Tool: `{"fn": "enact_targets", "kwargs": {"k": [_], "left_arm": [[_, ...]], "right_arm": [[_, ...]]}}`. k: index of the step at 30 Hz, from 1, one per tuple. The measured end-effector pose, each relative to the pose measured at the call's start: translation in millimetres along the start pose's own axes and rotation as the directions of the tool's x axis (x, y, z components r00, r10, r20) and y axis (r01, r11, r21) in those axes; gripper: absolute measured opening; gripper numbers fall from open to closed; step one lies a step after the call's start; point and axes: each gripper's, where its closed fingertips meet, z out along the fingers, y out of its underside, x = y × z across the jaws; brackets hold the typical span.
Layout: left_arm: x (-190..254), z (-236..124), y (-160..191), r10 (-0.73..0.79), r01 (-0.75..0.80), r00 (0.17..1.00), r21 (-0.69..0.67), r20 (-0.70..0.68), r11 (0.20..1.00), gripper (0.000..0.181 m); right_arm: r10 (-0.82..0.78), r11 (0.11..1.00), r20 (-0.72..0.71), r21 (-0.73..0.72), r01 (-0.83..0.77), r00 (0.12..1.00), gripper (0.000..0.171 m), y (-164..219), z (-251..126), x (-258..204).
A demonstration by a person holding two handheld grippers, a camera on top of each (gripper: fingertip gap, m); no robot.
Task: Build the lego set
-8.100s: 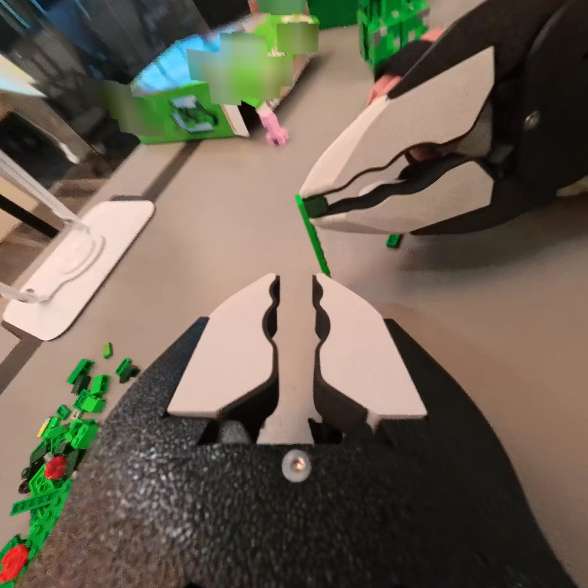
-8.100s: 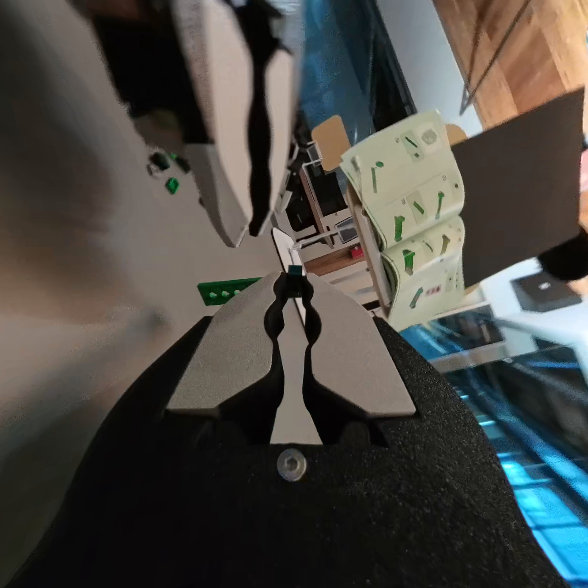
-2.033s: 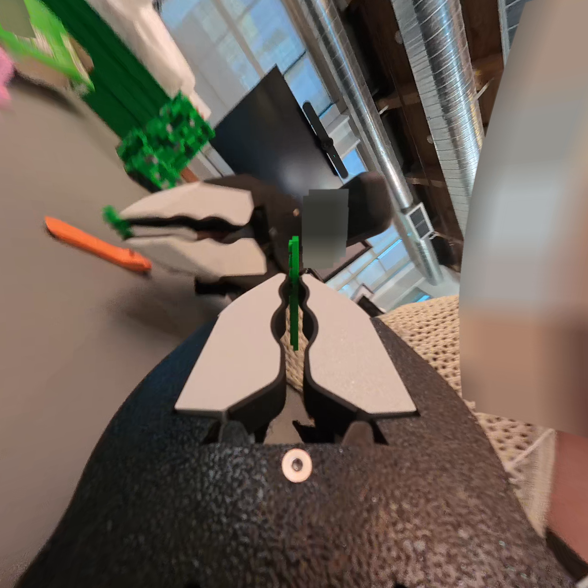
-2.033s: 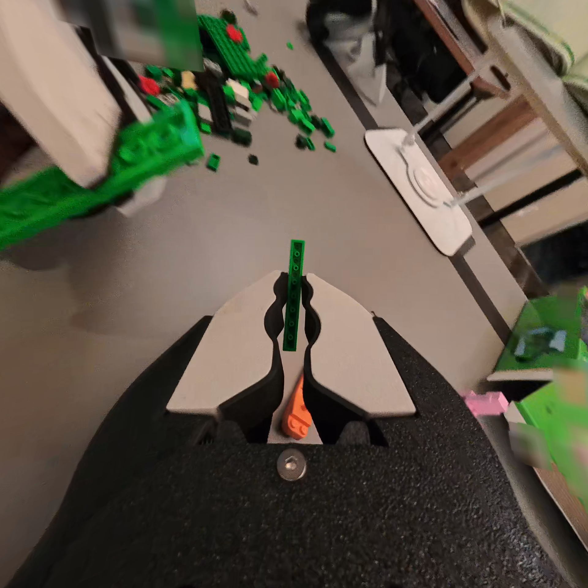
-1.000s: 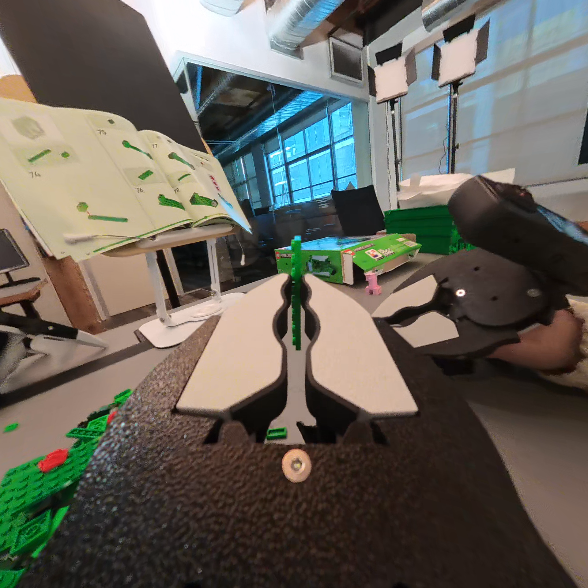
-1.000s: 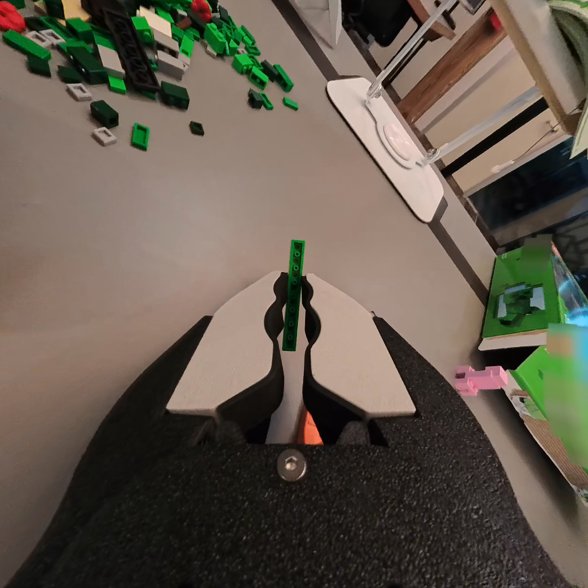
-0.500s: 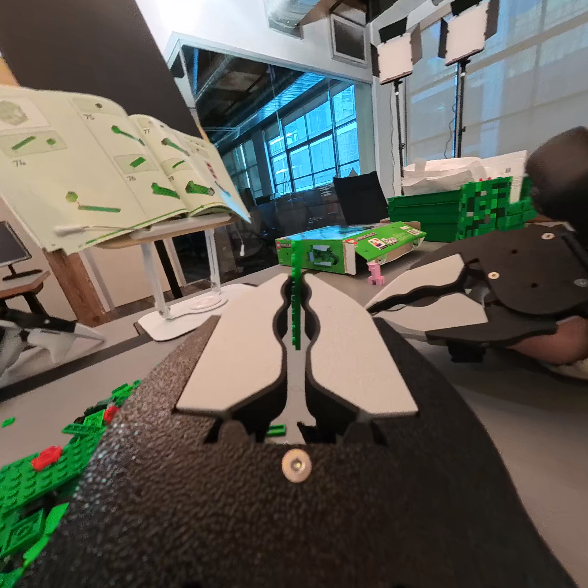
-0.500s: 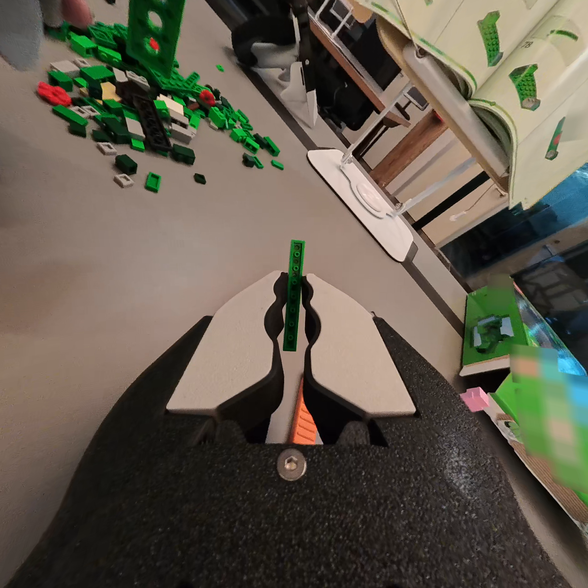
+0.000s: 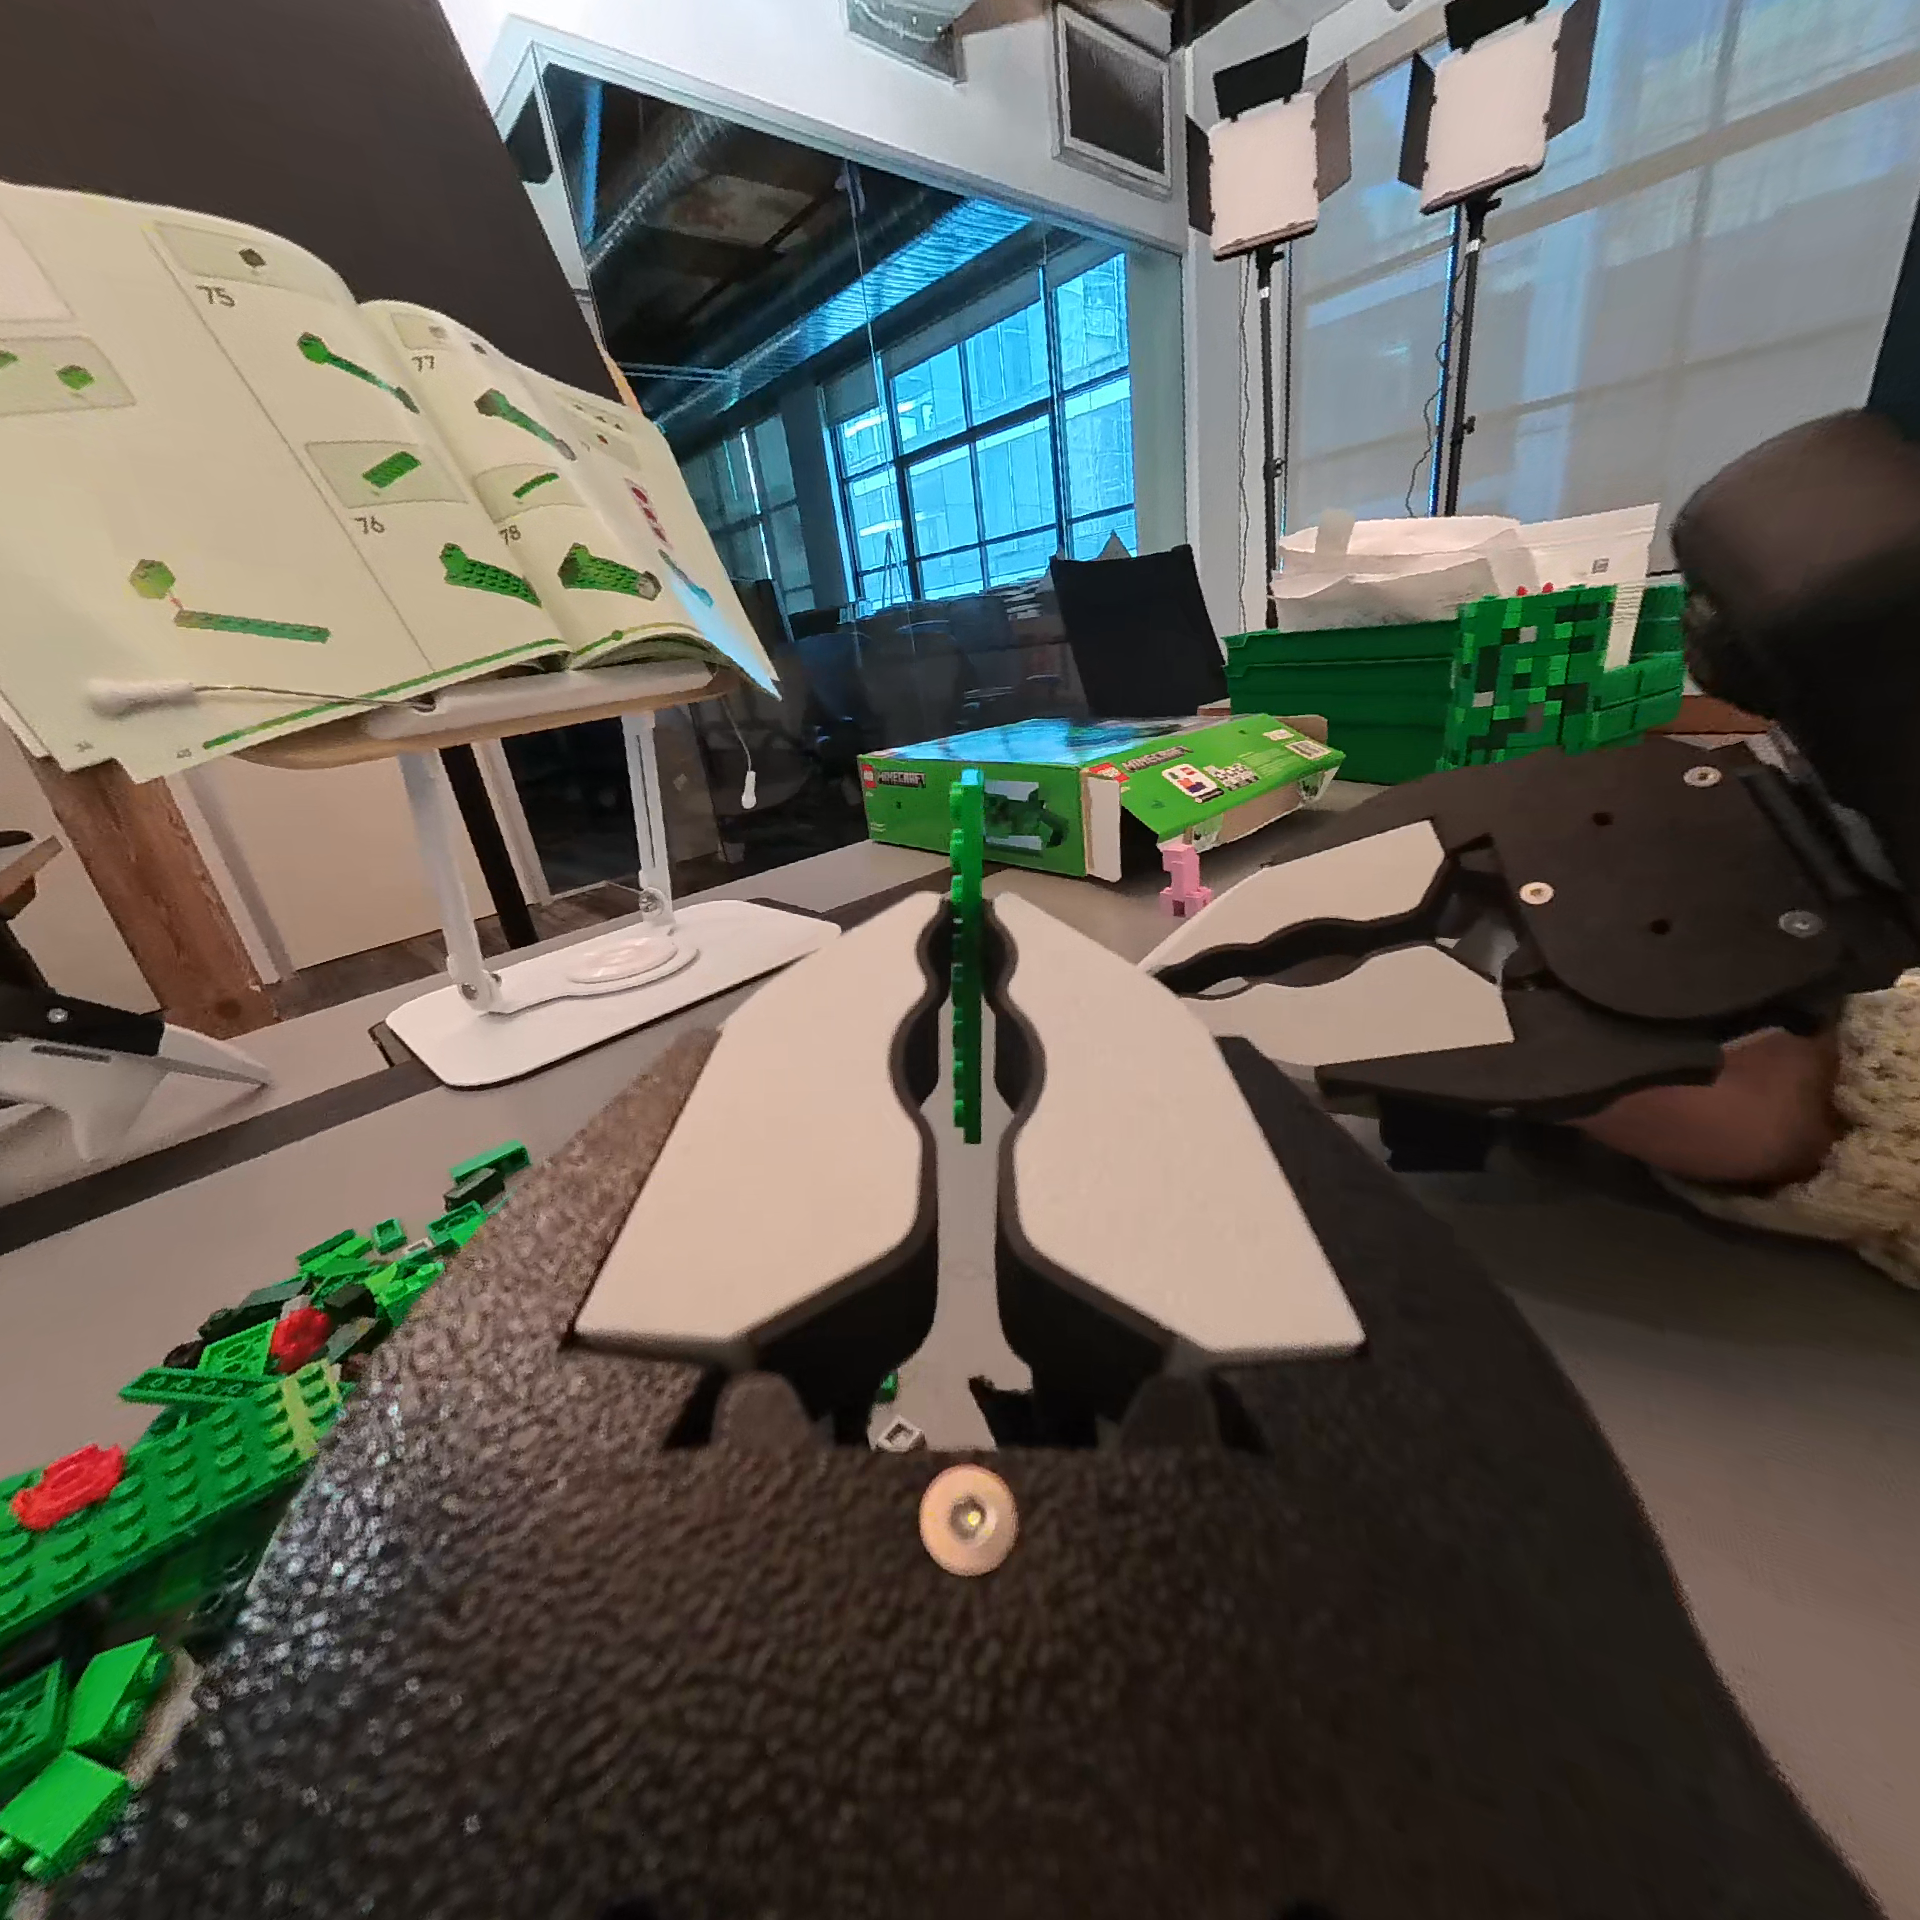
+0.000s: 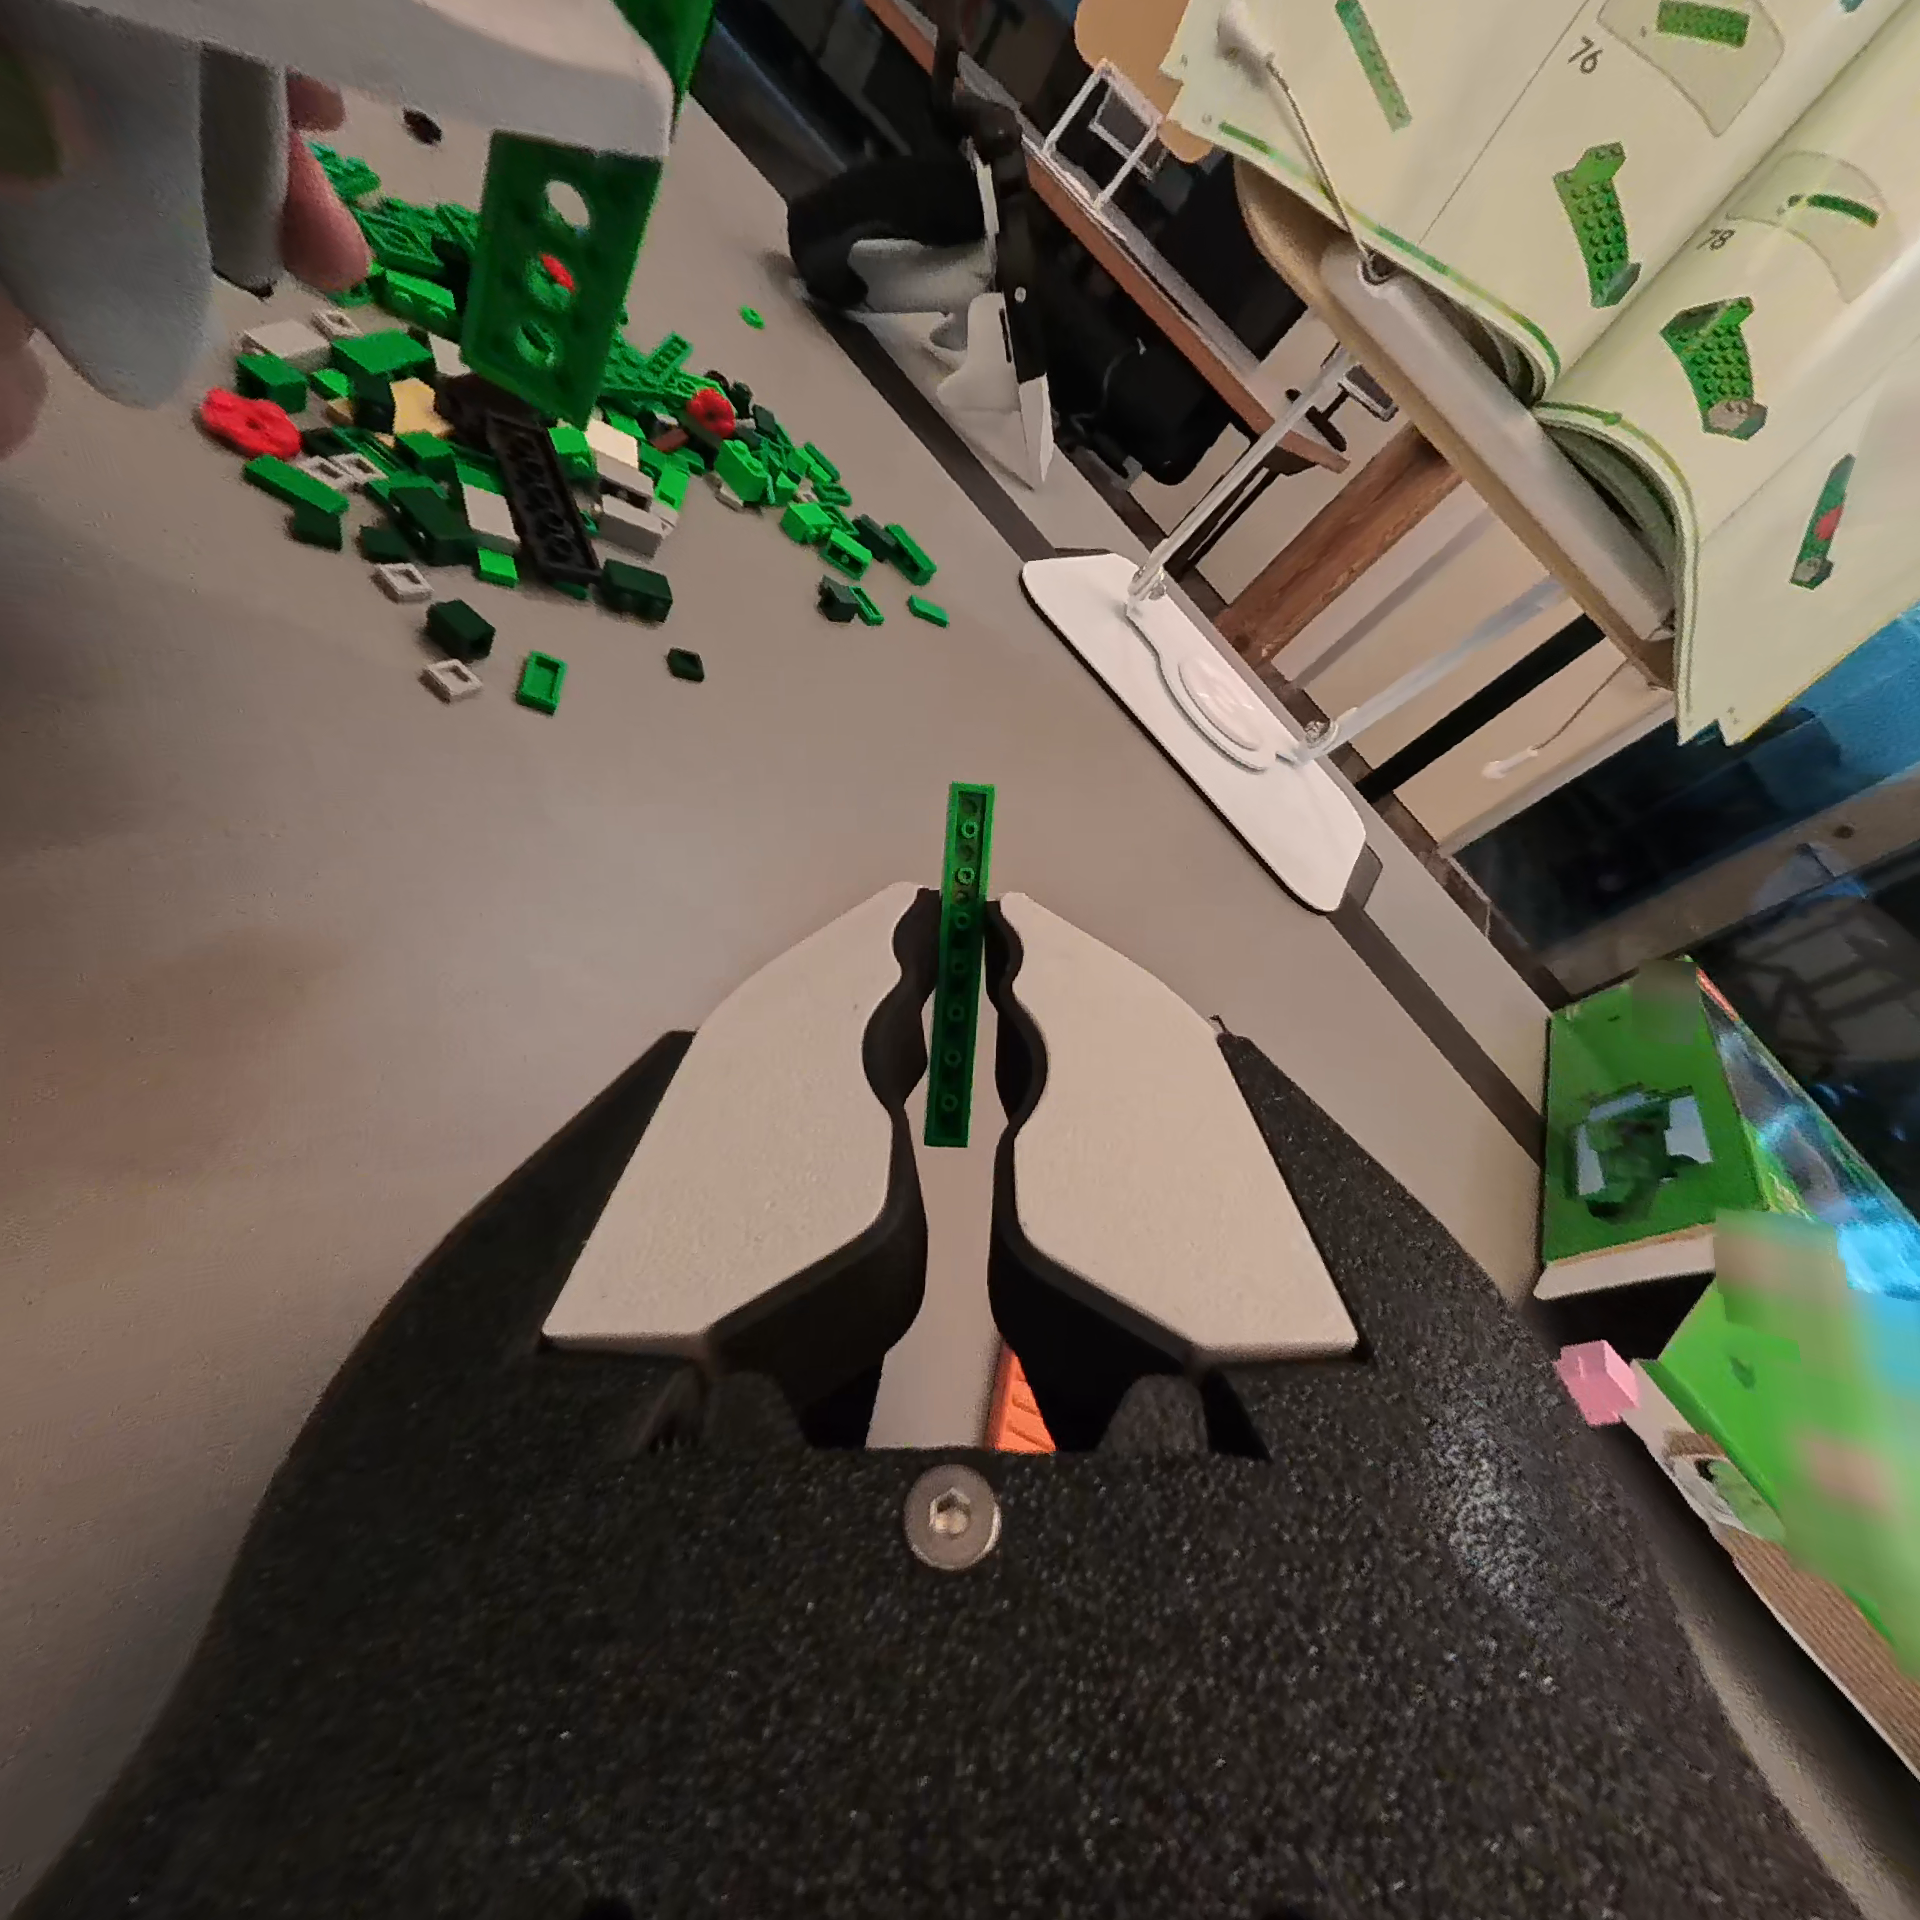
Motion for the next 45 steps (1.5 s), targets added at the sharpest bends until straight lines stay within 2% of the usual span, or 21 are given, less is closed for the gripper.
{"fn": "enact_targets", "kwargs": {"k": [3, 6, 8, 11, 15, 21, 26, 33, 41, 45], "left_arm": [[0.4, 2.2, 0.8, 0.007, -0.007, 1.0, -0.003, -0.009, 1.0, 0.003], [4.1, 7.3, -0.4, 0.063, -0.062, 0.997, 0.009, -0.034, 0.998, 0.003], [6.3, 13.2, -1.9, 0.151, -0.15, 0.987, 0.03, -0.054, 0.988, 0.003], [9.4, 20.1, -9.4, 0.308, -0.301, 0.949, 0.087, -0.074, 0.95, 0.003], [24.9, 17.6, -8.8, 0.467, -0.444, 0.871, 0.159, -0.152, 0.882, 0.003], [23.6, 2.5, -4.1, 0.487, -0.469, 0.86, 0.141, -0.155, 0.872, 0.003], [18.3, 2.0, -3.6, 0.452, -0.435, 0.879, 0.13, -0.153, 0.891, 0.003], [6.7, 2.9, -5.8, 0.365, -0.353, 0.921, 0.11, -0.132, 0.929, 0.003], [14.9, -10.7, -9.1, 0.304, -0.275, 0.923, 0.146, -0.236, 0.95, 0.003], [11.1, -9.6, -8.7, 0.263, -0.237, 0.935, 0.135, -0.236, 0.962, 0.003]], "right_arm": [[0.015, 0.999, 0.007, 0.037, -0.015, 1.0, 0.008, -3.7, 0.2, 1.9], [-0.061, 0.99, 0.039, 0.131, 0.055, 0.997, 0.008, -16.7, 2.2, -2.3], [-0.123, 0.974, 0.07, 0.197, 0.107, 0.99, 0.008, -25.0, 1.4, -9.1], [-0.134, 0.951, 0.129, 0.297, 0.091, 0.983, 0.008, -37.2, -7.0, -17.6], [-0.157, 0.949, 0.093, 0.291, 0.124, 0.983, 0.008, -31.7, -9.8, -7.1], [-0.208, 0.942, 0.007, 0.272, 0.199, 0.978, 0.008, -26.1, -10.4, 12.8], [-0.175, 0.957, 0.061, 0.244, 0.156, 0.983, 0.008, -20.3, -4.7, 8.8], [-0.283, 0.936, 0.114, 0.248, 0.248, 0.952, 0.008, -15.8, -10.1, -8.7], [-0.323, 0.937, 0.149, 0.193, 0.293, 0.935, 0.008, -5.7, -5.4, -14.8], [-0.33, 0.937, 0.164, 0.177, 0.301, 0.93, 0.008, -2.6, -4.8, -18.7]]}}
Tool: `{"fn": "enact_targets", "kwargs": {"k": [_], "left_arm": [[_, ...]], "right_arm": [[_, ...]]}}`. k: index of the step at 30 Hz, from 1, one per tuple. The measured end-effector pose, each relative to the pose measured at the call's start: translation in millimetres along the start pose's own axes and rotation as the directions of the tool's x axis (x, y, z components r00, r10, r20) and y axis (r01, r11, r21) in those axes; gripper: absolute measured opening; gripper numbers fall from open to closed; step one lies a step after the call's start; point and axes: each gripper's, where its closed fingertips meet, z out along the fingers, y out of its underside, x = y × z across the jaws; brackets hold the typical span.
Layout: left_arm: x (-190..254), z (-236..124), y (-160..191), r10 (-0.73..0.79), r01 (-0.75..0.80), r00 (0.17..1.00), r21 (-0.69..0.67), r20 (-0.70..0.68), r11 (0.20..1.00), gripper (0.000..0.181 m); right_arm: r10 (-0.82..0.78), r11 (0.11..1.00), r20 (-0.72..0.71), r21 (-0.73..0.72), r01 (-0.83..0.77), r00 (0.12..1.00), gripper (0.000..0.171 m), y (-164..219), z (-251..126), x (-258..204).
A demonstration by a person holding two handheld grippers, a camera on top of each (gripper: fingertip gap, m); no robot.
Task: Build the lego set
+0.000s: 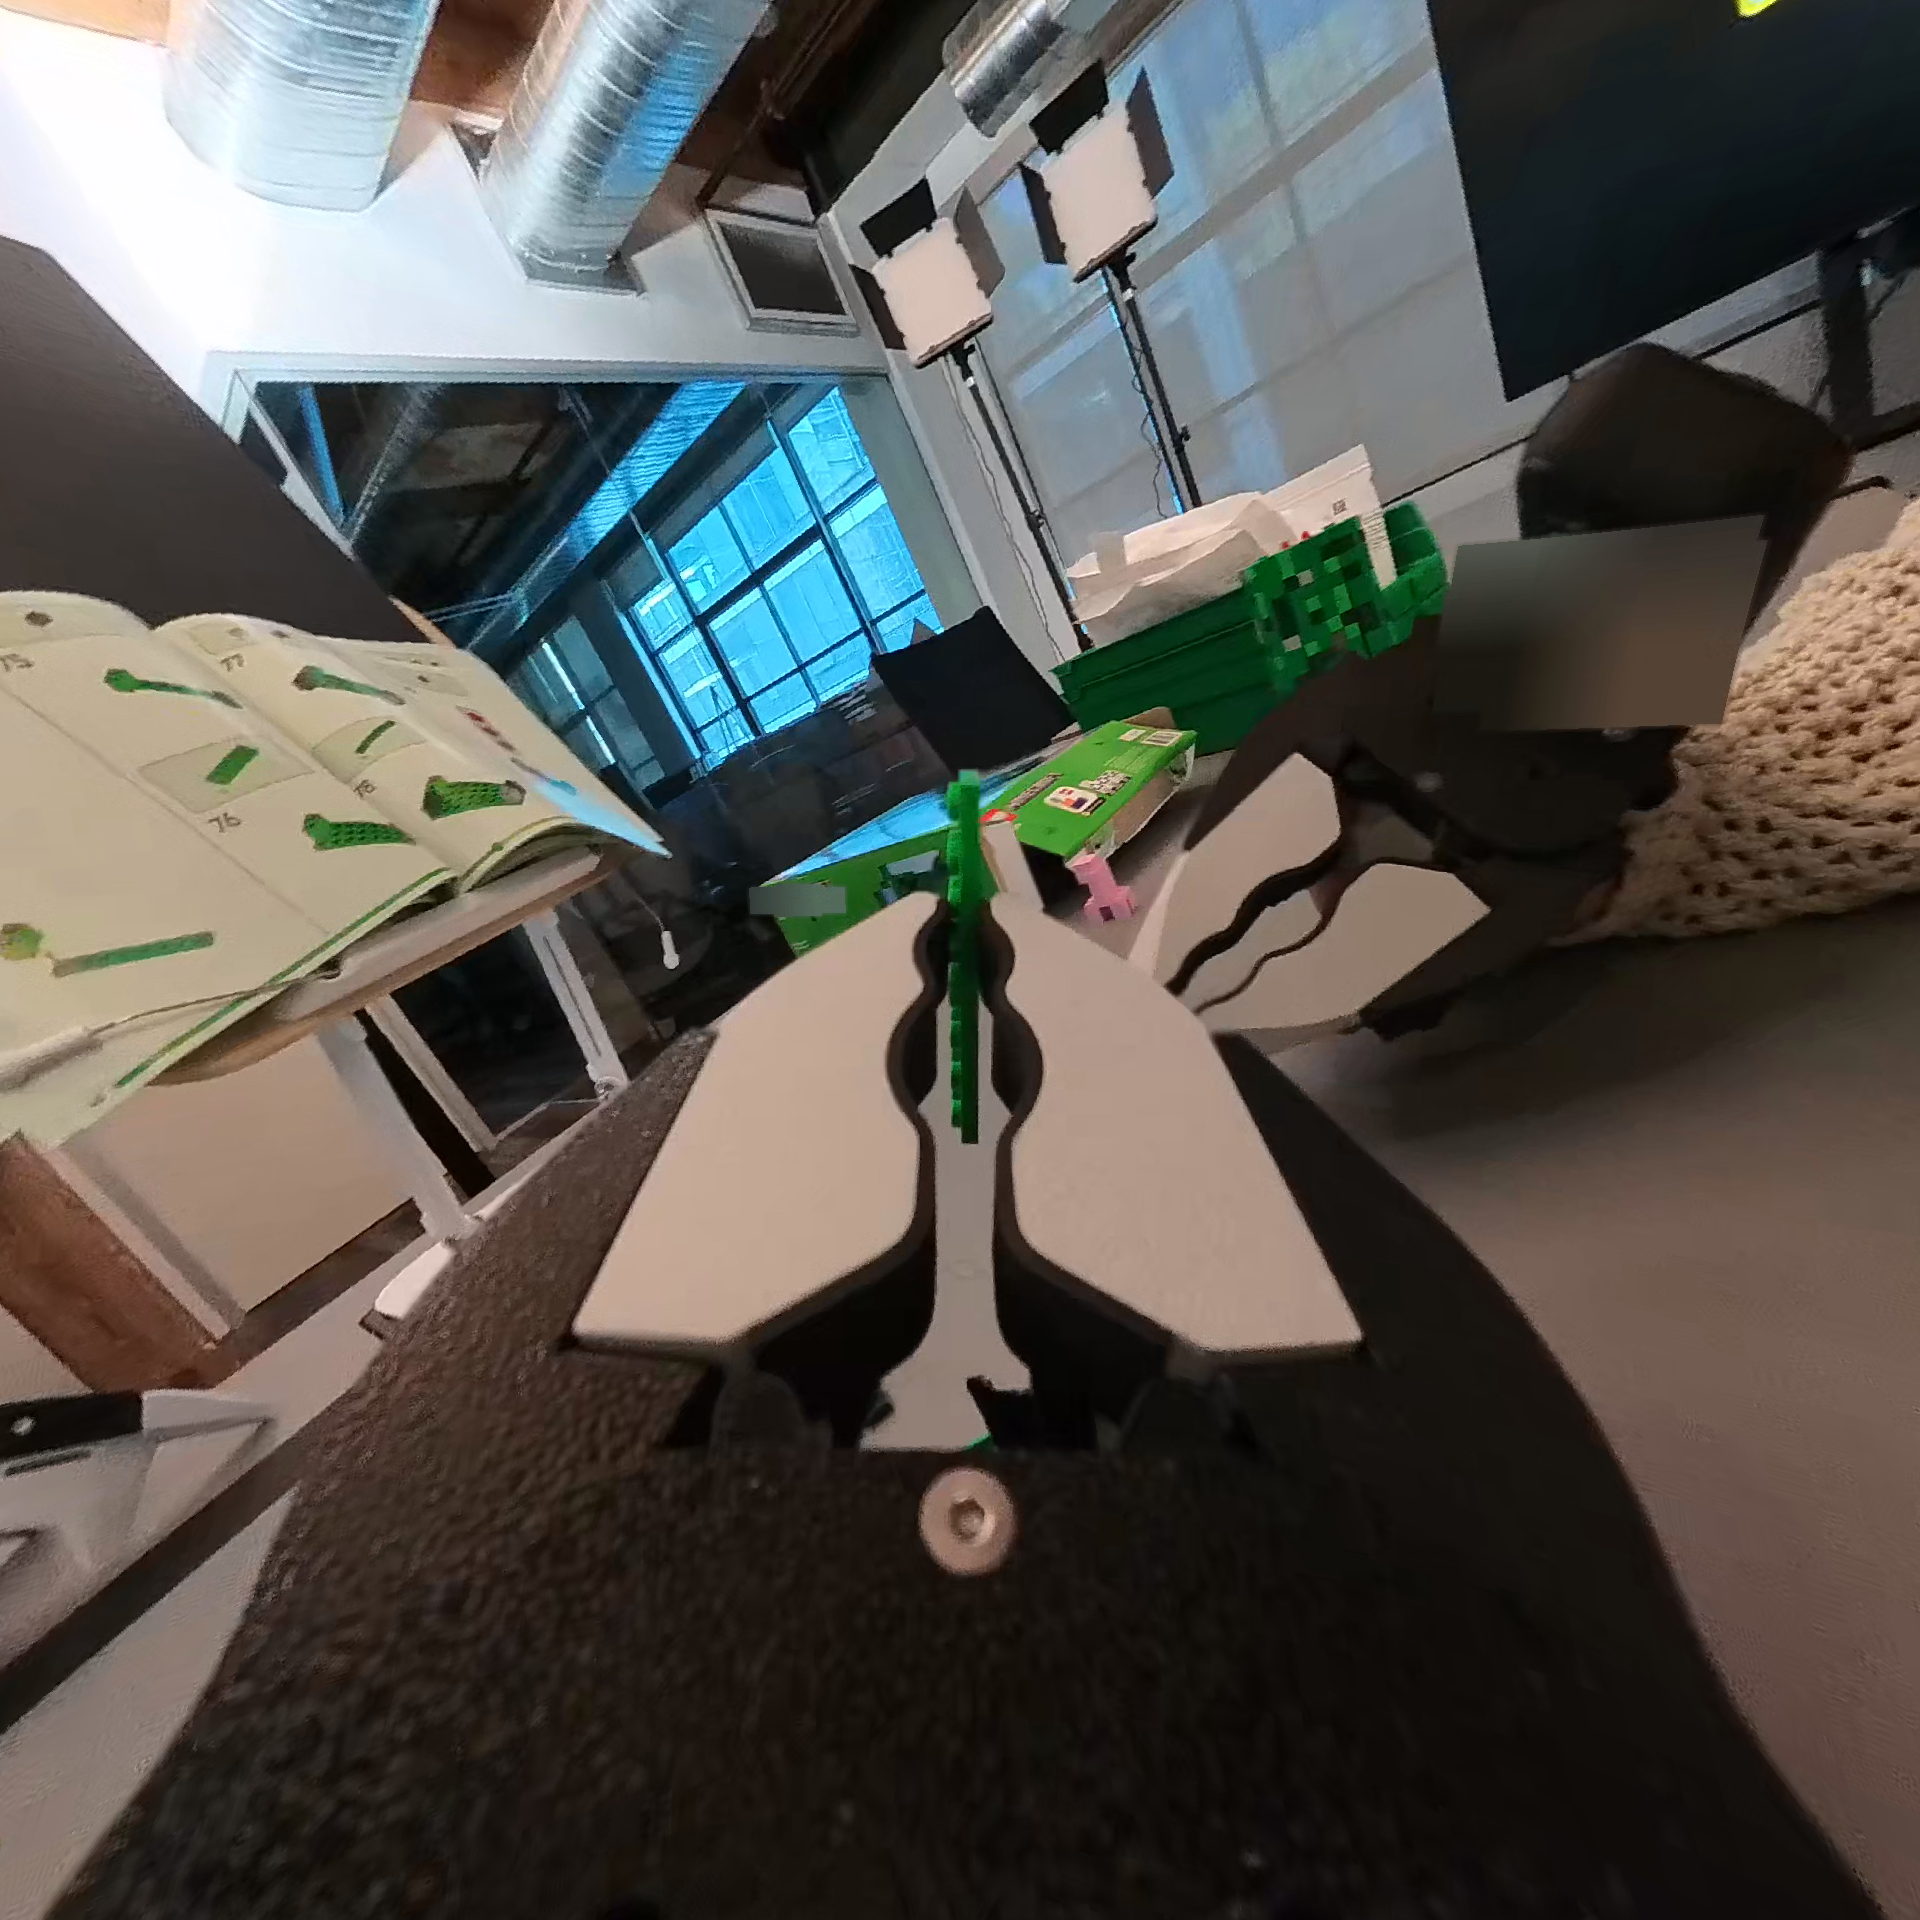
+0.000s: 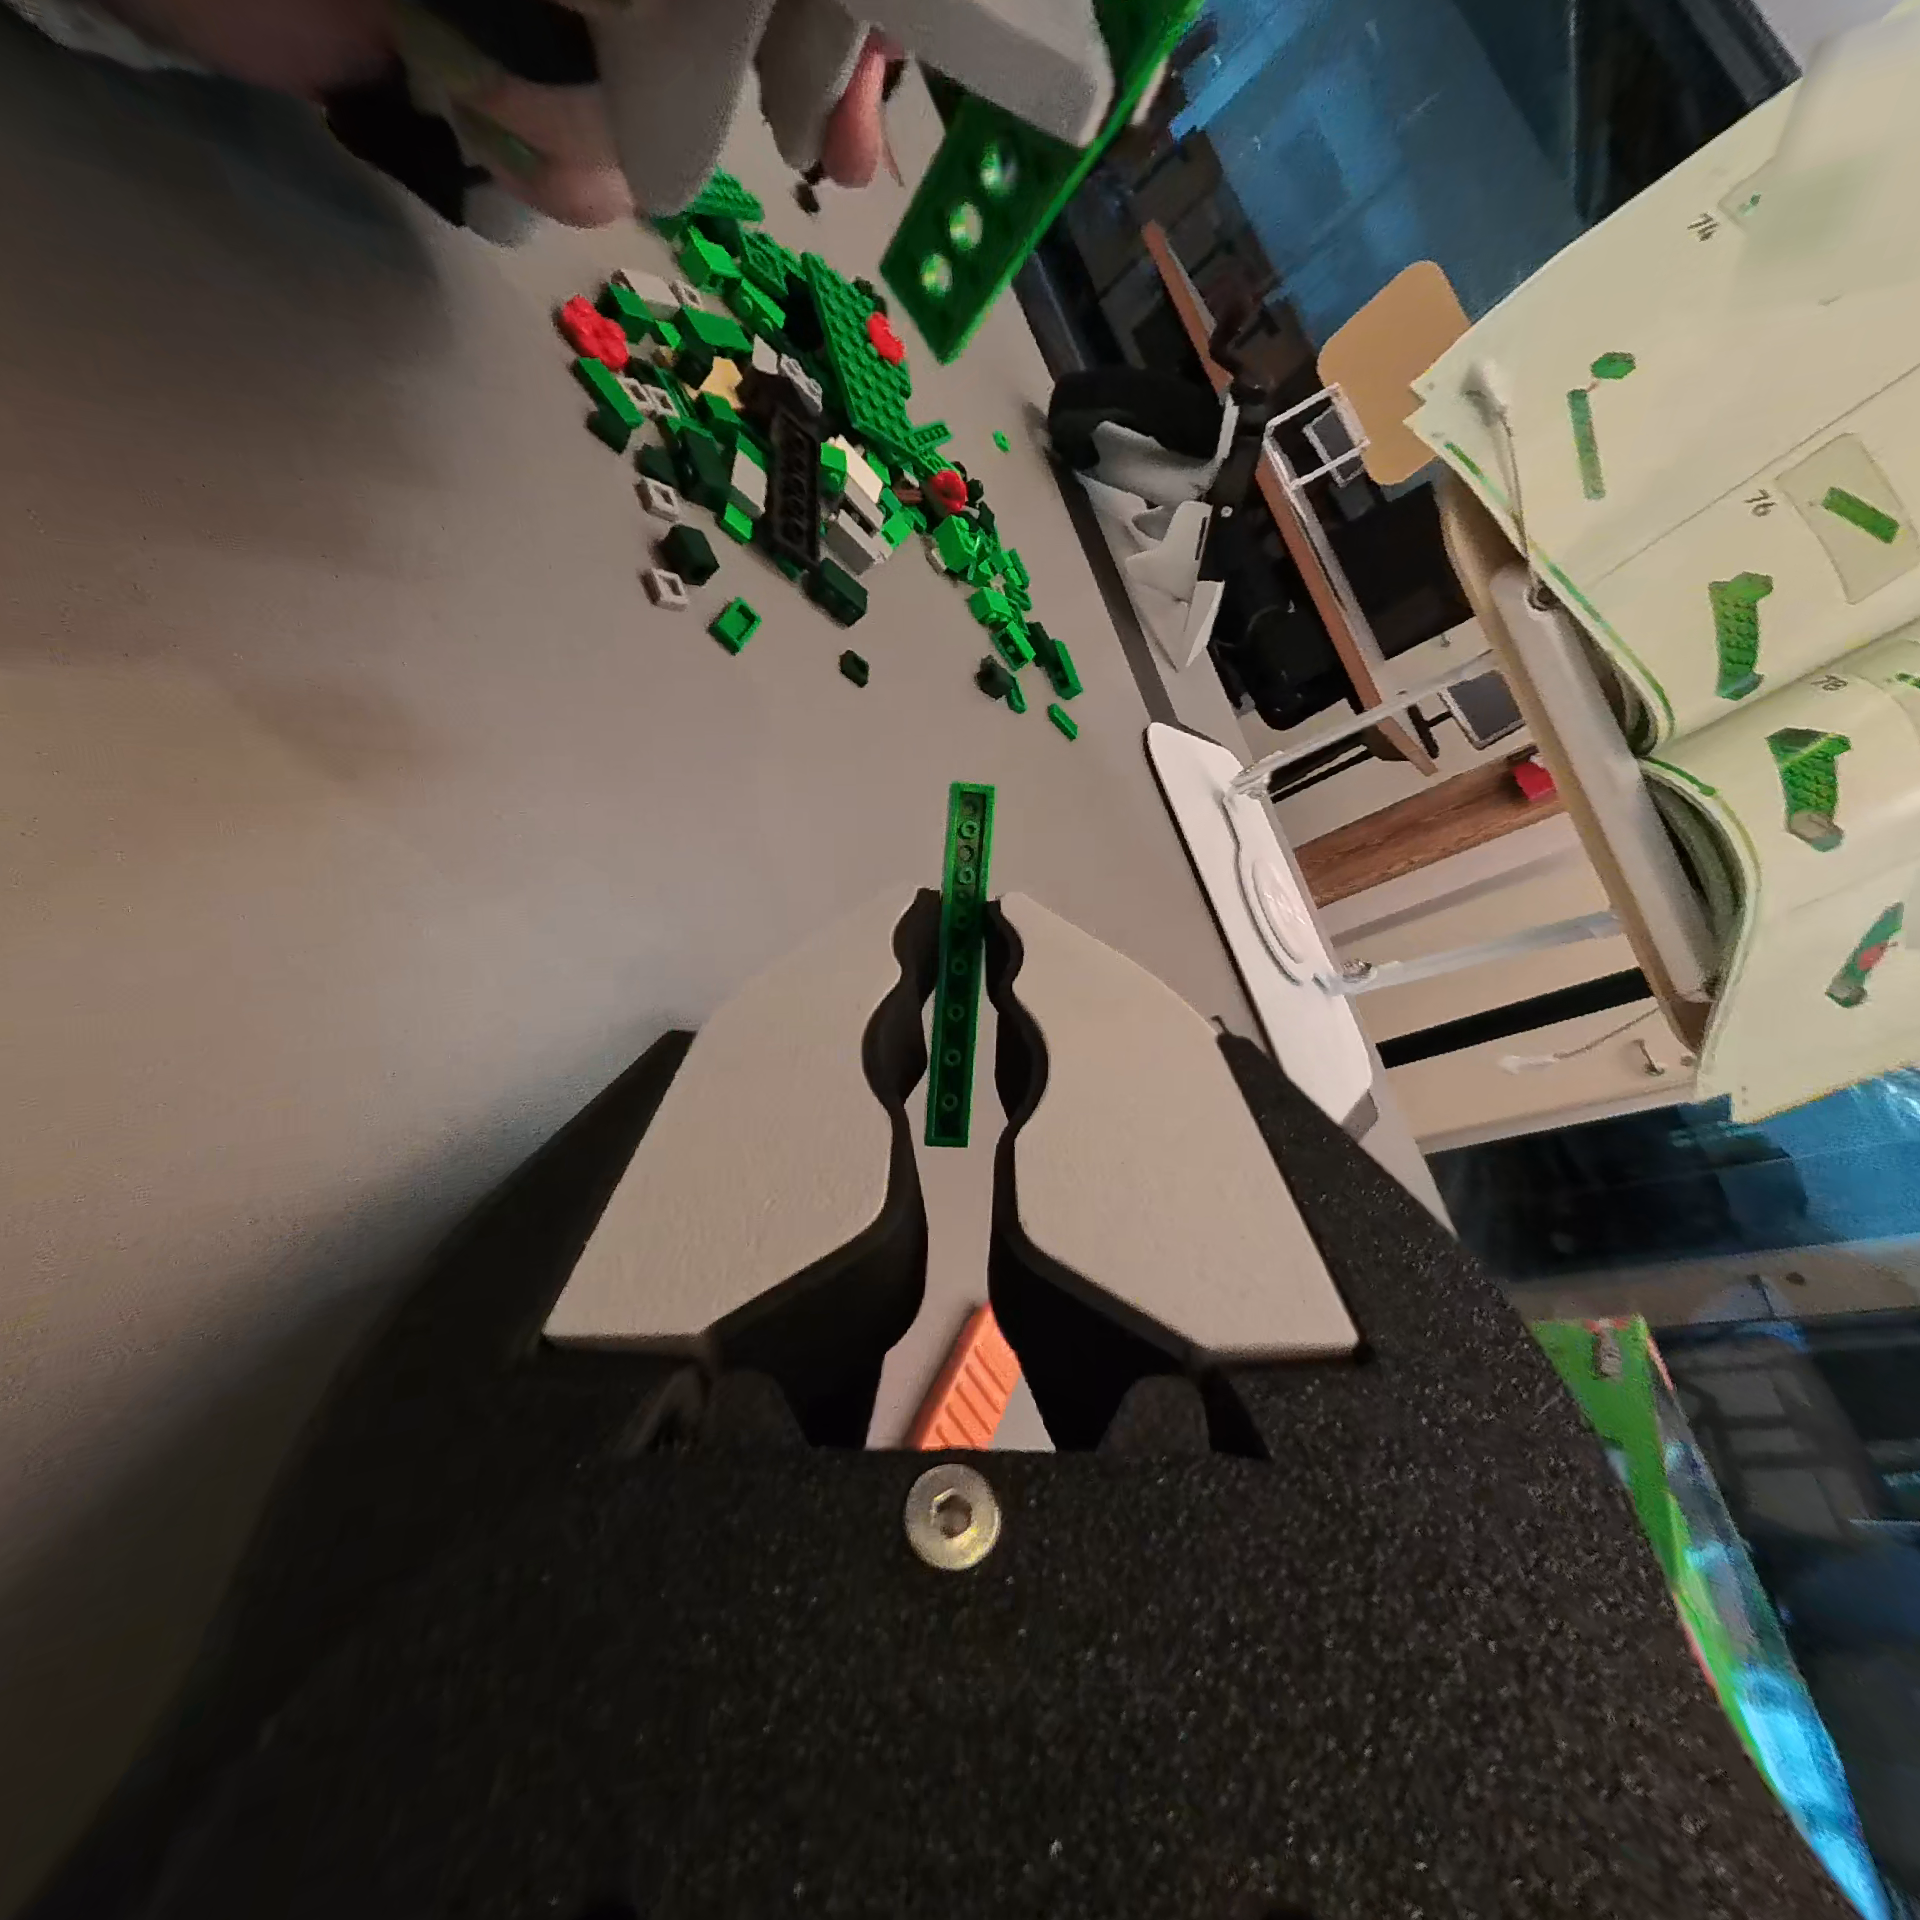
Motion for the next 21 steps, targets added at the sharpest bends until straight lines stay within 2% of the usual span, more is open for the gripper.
{"fn": "enact_targets", "kwargs": {"k": [7, 21], "left_arm": [[-16.7, -2.6, 5.1, -0.069, 0.07, 0.995, -0.02, 0.078, 0.997, 0.003], [-14.2, 0.7, 7.8, -0.052, 0.054, 0.996, -0.035, 0.071, 0.998, 0.004]], "right_arm": [[0.006, 1.0, 0.041, -0.011, -0.006, 0.999, 0.008, 1.4, 2.8, -7.6], [0.05, 0.999, 0.083, -0.017, -0.049, 0.995, 0.008, 5.1, 5.2, -12.3]]}}
